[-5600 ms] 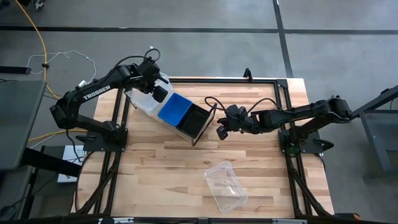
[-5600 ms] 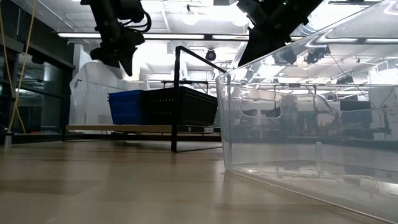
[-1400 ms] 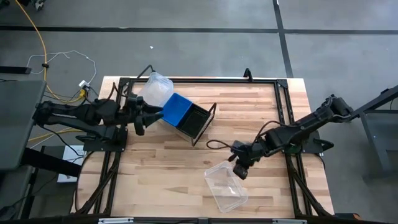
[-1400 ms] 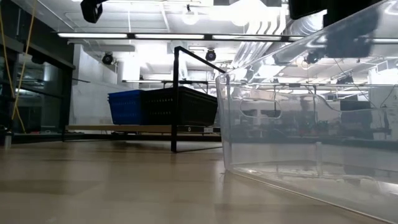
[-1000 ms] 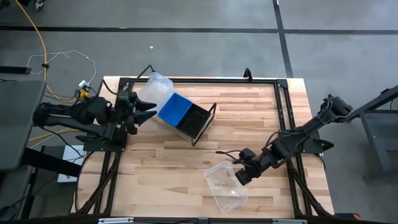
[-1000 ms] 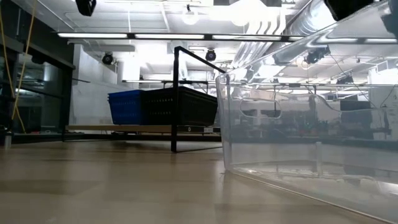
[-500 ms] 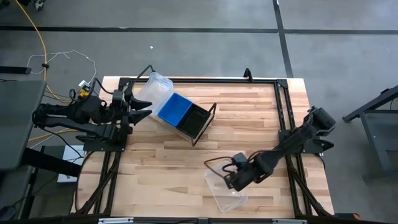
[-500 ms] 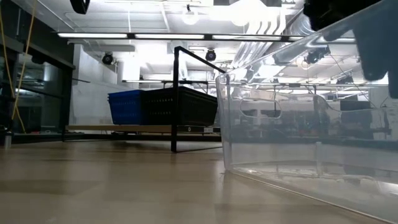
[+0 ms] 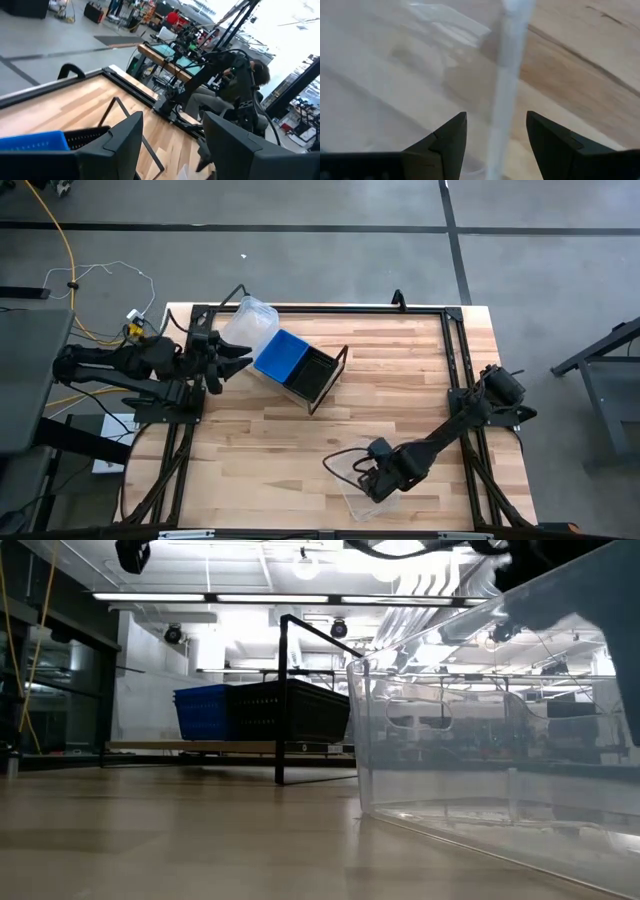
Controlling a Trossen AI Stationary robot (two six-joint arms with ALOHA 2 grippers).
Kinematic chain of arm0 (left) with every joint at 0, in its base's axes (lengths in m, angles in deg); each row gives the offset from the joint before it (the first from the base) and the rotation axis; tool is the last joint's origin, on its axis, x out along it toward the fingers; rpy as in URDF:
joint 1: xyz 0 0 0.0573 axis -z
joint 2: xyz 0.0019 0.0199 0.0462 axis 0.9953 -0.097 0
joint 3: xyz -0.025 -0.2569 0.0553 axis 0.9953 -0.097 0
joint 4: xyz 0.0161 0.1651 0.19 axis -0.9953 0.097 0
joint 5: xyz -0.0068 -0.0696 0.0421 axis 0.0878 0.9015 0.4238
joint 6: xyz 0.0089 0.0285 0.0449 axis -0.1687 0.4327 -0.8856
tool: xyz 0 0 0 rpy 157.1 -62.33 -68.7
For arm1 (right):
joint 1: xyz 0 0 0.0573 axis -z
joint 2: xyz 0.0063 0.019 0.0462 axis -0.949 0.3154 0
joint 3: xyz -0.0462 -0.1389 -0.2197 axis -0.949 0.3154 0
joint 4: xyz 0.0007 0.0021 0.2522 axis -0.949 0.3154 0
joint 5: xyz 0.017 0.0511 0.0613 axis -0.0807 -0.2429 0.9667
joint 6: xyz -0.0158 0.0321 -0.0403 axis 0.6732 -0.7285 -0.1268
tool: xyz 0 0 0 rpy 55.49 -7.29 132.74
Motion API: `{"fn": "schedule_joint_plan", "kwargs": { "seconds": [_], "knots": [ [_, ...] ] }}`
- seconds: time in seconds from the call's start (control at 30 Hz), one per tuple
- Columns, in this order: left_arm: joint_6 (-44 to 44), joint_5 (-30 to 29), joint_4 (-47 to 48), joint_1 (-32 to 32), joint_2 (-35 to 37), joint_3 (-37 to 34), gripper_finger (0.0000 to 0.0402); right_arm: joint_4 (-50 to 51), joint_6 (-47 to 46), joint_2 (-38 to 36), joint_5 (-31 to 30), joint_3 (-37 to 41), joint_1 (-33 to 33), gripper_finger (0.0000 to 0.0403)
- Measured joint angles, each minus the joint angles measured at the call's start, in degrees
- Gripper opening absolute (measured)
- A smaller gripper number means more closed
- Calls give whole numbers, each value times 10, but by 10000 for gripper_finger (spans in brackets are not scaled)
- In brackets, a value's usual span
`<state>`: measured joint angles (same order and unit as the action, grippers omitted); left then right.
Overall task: Stack baskets on shelf by color
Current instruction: Stack the transparent bin on top of the other transparent bins on the shelf
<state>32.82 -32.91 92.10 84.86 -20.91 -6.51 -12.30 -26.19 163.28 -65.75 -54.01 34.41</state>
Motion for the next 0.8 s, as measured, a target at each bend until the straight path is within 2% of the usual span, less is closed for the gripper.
{"fn": "schedule_joint_plan", "kwargs": {
  "seconds": [0.17, 0.33, 0.43, 0.57, 0.6, 0.7, 0.8],
  "knots": [
    [27, 18, -17, 0, -36, 0, 196, -7, -44, 0, -3, 40, -18, 193],
    [24, 52, -78, 0, -77, 0, 196, -9, -59, -1, -16, 48, -35, 178],
    [10, 57, -122, 0, -103, 0, 196, 9, -56, -1, -16, 48, -40, 135],
    [-1, 61, -132, 1, -142, 18, 196, 44, -38, -1, 15, 48, -42, 30],
    [-2, 66, -130, 2, -155, 26, 196, 52, -35, -2, 21, 48, -42, 15],
    [-30, 84, -125, 10, -193, 53, 195, 68, -29, -14, 22, 49, -44, 19],
    [-75, 88, -99, 17, -228, 91, 195, 102, -29, -44, 9, 49, -45, 6]
  ]
}}
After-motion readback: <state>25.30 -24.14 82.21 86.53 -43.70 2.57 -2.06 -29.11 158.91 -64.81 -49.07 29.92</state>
